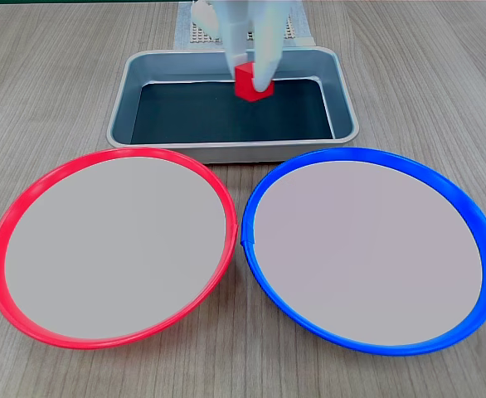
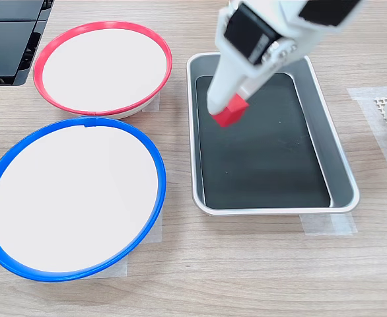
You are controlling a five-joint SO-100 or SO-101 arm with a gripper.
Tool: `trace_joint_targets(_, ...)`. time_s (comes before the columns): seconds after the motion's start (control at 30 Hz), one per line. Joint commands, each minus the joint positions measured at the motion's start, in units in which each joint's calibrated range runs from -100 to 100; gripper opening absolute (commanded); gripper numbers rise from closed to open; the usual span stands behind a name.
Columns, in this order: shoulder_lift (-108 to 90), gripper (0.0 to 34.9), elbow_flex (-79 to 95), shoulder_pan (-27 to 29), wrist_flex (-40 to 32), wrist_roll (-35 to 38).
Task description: Move a red block from tray to red dish
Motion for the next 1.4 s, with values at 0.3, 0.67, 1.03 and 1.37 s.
trace_joint_targets(0.3,7.6,1.4,2.4,14.2,-39.8,-2.8)
trace_joint_targets(0.67,5.6,15.2,5.6,15.3,-43.4,-2.6)
trace_joint_targets(1.03,-59.9,0.1,54.9,8.9,-38.7,-20.8)
trace_joint_targets(1.37,-77.2,0.1,60.7,7.9,-16.8,-23.5)
